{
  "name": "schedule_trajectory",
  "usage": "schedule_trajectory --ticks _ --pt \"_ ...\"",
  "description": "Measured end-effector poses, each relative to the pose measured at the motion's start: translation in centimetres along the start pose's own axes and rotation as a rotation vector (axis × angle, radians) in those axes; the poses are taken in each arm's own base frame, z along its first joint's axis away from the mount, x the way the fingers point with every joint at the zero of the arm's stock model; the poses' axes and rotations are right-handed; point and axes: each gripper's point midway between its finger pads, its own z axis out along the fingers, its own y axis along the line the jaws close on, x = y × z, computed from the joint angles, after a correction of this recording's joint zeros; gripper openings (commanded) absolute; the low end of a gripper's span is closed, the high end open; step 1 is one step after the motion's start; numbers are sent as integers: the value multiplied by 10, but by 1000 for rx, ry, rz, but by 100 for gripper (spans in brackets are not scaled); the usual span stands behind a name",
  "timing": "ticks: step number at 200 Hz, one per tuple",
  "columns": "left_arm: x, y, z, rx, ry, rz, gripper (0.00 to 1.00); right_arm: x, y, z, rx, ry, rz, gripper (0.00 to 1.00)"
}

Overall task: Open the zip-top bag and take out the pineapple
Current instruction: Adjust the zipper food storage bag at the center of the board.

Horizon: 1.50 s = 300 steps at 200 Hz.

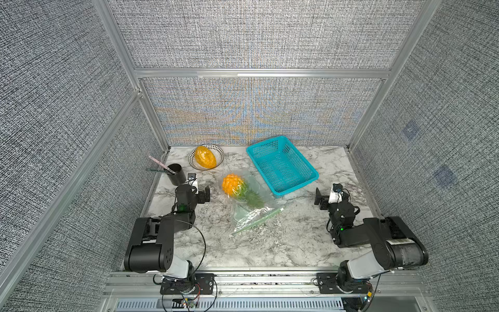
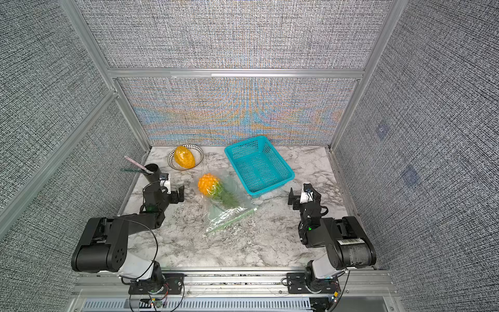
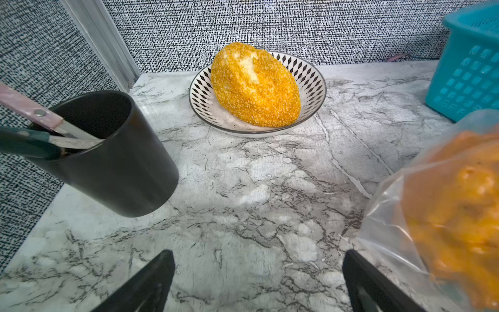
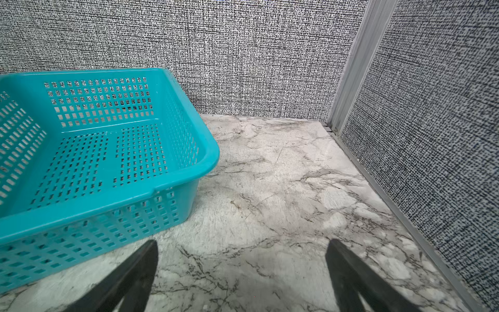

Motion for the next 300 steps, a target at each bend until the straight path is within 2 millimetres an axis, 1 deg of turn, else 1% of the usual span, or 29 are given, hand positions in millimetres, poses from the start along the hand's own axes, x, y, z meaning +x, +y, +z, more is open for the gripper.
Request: schedule_trajectory --ticks 51,77,145,155,165,170,178,187,189,192,201,204,212,223,235,245,261,271,279,287,300 --pt "-1 0 -1 0 -5 1 99 -3 -5 4 11 -6 11 98" --pt "-1 0 -1 0 -5 1 99 -3 -4 4 0 -5 13 98" --pt "-1 0 -1 0 -4 1 99 -4 -8 7 3 -6 33 98" --pt "-1 0 -1 -3 -4 0 99 -6 -12 8 24 -1 48 98" --pt "-3 4 -1 -21 -1 -4 99 -17 -19 13 60 -4 66 98" --pt "-5 7 -2 -41 4 -14 99 -26 -24 18 81 -7 80 98" --pt "-14 16 -1 -87 13 -35 100 -45 -30 27 111 -18 105 98" --pt "-34 30 2 -165 31 -74 100 -66 -37 39 139 -22 141 98" --pt "-37 33 2 -177 35 -81 100 -69 -37 41 142 -17 148 98" --pt "-49 38 3 -207 32 -97 100 -74 -38 45 146 -12 159 98" --pt "-72 50 2 -266 35 -137 100 -82 -38 54 146 24 184 98" --pt "-81 54 1 -281 36 -150 100 -84 -36 57 141 38 193 98" --pt "-97 58 -2 -308 43 -177 100 -84 -29 63 120 96 218 98" --pt "-107 55 -7 -309 92 -200 100 -81 -18 69 84 179 252 98" --pt "-116 41 -15 -286 161 -230 100 -78 -1 70 37 263 288 98" --pt "-125 24 -25 -249 204 -264 100 -77 19 67 -19 323 315 98" --pt "-136 -2 -45 -201 255 -324 100 -73 55 53 -125 418 342 98" --pt "-134 -19 -59 -174 297 -357 100 -67 76 40 -193 478 359 98" --pt "-129 -33 -70 -147 335 -384 100 -62 90 29 -243 519 376 98" --pt "-119 -49 -82 -110 385 -416 100 -56 98 19 -279 553 395 98" --pt "-103 -66 -96 -74 454 -466 100 -42 107 4 -323 615 434 97"
